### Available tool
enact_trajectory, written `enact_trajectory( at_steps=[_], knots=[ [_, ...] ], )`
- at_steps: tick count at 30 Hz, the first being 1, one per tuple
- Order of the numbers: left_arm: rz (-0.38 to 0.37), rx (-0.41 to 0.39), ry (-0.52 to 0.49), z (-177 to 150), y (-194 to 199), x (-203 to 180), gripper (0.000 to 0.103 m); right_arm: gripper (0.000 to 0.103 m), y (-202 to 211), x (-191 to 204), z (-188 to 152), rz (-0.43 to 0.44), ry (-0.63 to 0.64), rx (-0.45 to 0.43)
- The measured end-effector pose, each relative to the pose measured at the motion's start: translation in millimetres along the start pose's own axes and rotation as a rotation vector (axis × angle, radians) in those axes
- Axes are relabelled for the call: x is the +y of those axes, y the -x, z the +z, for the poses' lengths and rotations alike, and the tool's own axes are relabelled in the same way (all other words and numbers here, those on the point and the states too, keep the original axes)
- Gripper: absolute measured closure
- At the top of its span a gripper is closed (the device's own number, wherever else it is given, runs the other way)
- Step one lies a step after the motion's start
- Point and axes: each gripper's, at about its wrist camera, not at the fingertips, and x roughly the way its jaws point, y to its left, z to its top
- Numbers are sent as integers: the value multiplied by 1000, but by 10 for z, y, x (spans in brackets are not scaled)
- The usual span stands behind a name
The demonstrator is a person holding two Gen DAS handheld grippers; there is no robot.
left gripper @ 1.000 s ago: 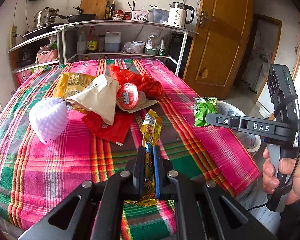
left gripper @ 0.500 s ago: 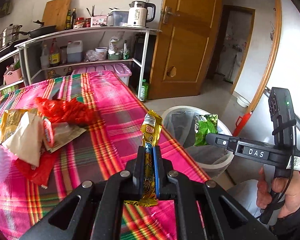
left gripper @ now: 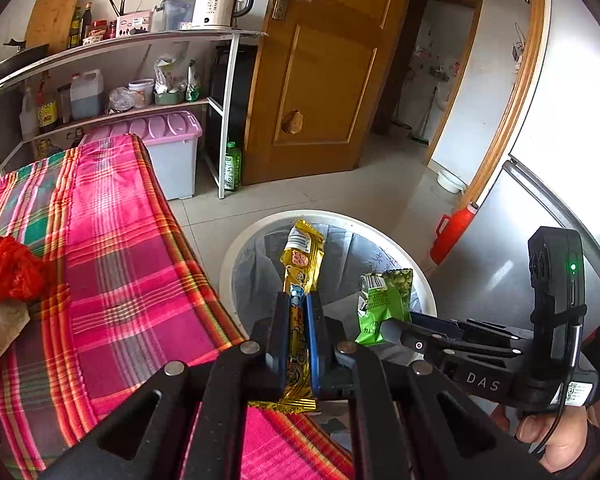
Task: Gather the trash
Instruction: 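Carry both items over the white bin and open both tools to drop them, then move both tools back over the table toward the remaining trash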
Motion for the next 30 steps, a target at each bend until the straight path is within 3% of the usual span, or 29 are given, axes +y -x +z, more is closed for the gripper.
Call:
enact_trajectory(
  at_steps=[5, 7, 9, 13, 30],
  knots=[
    [-16, 38, 10, 18, -188, -58, 90, 65, -51, -96, -23, -13, -6, 21],
    [-22, 51, 15, 21, -232, -71, 88, 59, -60, -120, -29, -21, -6, 23],
    [-22, 60, 16, 28, -272, -77, 79, 51, -58, -154, -38, -18, -14, 22],
    [-24, 57, 28, 15, -248, -70, 75, 50, -14, -152, -42, -18, -16, 11],
    [24, -76, 32, -87, 380, 103, 74, 50, 517, 291, -83, -10, 107, -147]
  ],
)
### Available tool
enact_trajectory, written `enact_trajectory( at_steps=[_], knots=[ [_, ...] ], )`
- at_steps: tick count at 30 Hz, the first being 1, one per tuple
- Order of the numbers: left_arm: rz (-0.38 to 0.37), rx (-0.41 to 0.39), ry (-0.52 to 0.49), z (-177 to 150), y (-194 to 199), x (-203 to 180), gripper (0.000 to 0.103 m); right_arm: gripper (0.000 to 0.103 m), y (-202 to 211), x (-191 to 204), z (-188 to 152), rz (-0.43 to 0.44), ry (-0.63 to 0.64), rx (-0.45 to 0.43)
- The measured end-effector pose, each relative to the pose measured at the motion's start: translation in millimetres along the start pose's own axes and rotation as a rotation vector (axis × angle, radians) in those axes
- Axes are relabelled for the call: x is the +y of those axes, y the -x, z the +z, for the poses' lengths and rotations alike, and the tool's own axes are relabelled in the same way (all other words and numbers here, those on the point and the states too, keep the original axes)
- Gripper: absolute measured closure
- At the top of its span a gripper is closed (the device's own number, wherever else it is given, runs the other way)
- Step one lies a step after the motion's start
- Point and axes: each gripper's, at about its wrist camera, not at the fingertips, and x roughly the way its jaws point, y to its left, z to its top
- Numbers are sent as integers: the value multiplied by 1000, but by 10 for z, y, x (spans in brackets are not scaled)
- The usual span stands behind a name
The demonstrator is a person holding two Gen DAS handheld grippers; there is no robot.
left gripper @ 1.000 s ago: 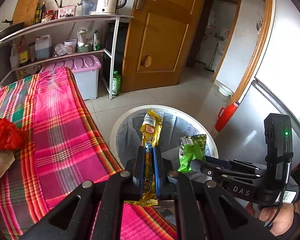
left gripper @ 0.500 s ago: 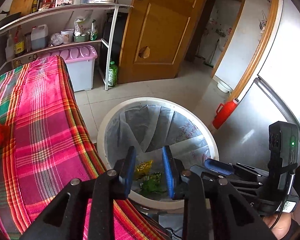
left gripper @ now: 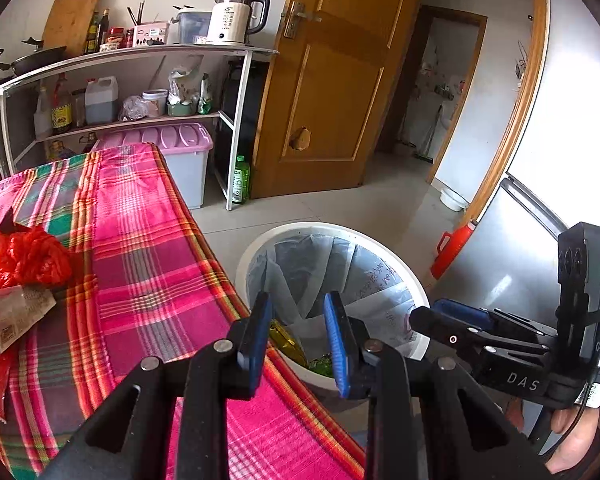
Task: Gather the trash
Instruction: 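Move both tools back over the table toward the remaining trash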
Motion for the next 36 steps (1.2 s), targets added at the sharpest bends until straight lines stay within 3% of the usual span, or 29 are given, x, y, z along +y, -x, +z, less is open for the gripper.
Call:
enact_trajectory(
  at_steps=[14, 27, 32, 36],
  knots=[
    [140, -92, 88, -224, 685, 598, 74, 50, 104, 782, -43, 102, 167, -41],
    [272, -152, 171, -451, 1175, 1222, 74, 50, -151, 1422, -59, 215, 260, 44],
    [324, -174, 191, -502, 1293, 1430, 60, 50, -276, 1606, -22, 232, 304, 61],
    [379, -188, 208, -532, 1390, 1619, 58, 50, -407, 1769, 44, 245, 339, 68]
  ],
)
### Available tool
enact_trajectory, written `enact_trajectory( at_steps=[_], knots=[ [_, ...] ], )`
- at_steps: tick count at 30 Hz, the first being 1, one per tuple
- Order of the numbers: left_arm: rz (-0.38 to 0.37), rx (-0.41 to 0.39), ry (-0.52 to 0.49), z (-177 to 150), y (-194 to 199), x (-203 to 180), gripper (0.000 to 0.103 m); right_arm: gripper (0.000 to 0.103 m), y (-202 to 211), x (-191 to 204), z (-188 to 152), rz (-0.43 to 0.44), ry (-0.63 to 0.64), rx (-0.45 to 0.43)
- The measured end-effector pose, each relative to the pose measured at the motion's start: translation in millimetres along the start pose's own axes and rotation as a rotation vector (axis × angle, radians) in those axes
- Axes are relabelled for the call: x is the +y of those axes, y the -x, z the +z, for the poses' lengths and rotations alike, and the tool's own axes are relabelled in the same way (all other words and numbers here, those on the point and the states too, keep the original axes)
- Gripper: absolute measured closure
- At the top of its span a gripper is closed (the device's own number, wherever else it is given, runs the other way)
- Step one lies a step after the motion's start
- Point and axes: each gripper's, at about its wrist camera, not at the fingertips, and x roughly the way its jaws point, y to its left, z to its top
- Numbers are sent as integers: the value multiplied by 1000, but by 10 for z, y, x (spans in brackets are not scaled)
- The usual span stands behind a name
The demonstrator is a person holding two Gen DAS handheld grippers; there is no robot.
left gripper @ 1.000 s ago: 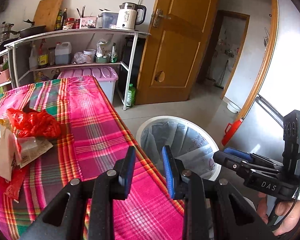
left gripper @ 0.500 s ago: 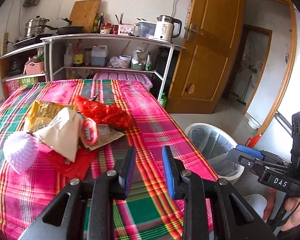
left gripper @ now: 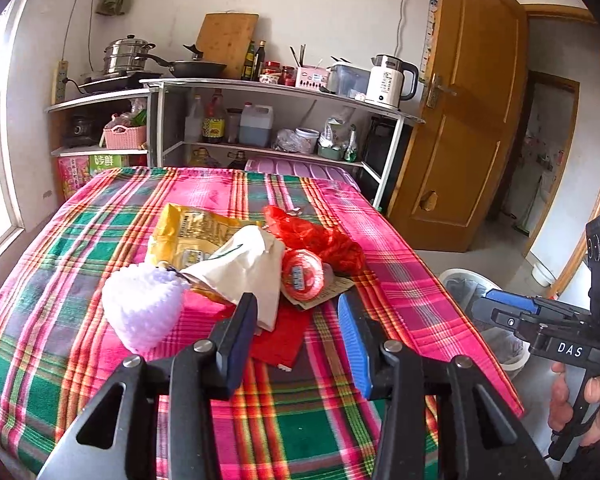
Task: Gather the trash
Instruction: 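Move both tools back over the table toward the remaining trash, then grasp the white foam mesh net with the left tool while the right tool grasps the red plastic bag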
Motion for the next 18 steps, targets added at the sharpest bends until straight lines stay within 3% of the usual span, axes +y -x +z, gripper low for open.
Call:
enact_trajectory(
  at_steps=[5, 11, 18],
  knots=[
    [89, -18, 16, 59, -4, 307, 57, 50, -220, 113, 173, 17, 38, 9],
    [189, -29, 55, 97, -34, 702, 43, 50, -501, 207, 341, 44, 70, 27],
    [180, 19, 66, 43, -188, 896, 35, 50, -898, 256, 506, 71, 117, 70]
  ],
)
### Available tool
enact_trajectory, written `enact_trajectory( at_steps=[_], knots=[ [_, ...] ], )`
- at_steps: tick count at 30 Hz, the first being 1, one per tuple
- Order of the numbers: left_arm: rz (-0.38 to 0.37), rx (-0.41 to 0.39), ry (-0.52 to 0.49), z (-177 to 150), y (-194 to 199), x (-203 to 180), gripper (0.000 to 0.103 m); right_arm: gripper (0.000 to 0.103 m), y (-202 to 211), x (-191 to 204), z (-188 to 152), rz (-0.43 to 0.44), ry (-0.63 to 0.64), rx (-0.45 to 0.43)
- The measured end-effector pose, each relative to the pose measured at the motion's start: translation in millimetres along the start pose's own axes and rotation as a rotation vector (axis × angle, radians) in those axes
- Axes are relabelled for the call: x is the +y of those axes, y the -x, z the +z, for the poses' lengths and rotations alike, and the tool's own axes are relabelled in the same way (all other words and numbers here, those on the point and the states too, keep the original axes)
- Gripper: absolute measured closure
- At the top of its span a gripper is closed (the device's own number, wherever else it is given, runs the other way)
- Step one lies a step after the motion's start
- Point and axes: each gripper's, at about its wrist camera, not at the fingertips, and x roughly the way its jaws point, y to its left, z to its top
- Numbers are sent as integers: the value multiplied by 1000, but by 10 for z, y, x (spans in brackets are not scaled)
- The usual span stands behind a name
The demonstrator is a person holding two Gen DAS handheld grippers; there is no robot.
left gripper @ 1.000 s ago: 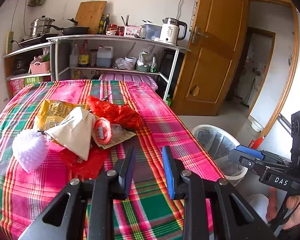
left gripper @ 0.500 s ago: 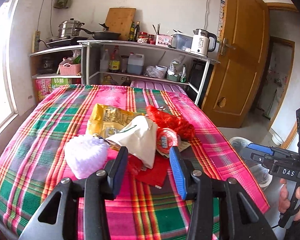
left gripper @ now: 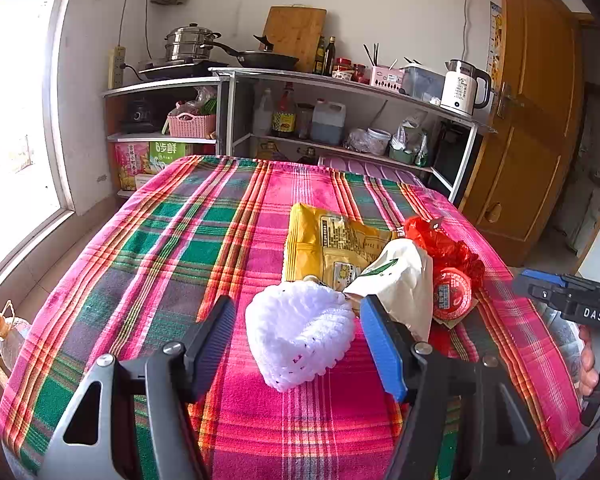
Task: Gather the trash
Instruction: 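Grasp the white foam mesh net with the left tool while the right tool grasps the red plastic bag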
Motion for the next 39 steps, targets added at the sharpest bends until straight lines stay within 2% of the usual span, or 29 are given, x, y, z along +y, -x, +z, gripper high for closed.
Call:
enact_trajectory(
  at_steps=[12, 17, 18, 19, 21, 30, 39],
  knots=[
    [-37, 107, -10, -63, -263, -21, 35, 44, -607, -77, 239, 21, 92, 88],
    [-71, 140, 15, -83, -302, 9, 35, 45, -700, -119, 217, 45, 76, 126],
    [-78, 143, 18, -84, -303, 10, 37, 48, -703, -122, 209, 50, 69, 127],
    [-88, 145, 21, -89, -301, 10, 39, 56, -706, -122, 204, 55, 62, 129],
    [-104, 149, 26, -83, -305, -3, 47, 66, -704, -112, 200, 55, 59, 127],
    [-115, 140, 29, -90, -280, -44, 67, 73, -551, -81, 182, 51, 41, 87],
    [-109, 113, 39, -89, -132, -48, 75, 73, -217, -95, 85, 33, -4, 30]
  ],
)
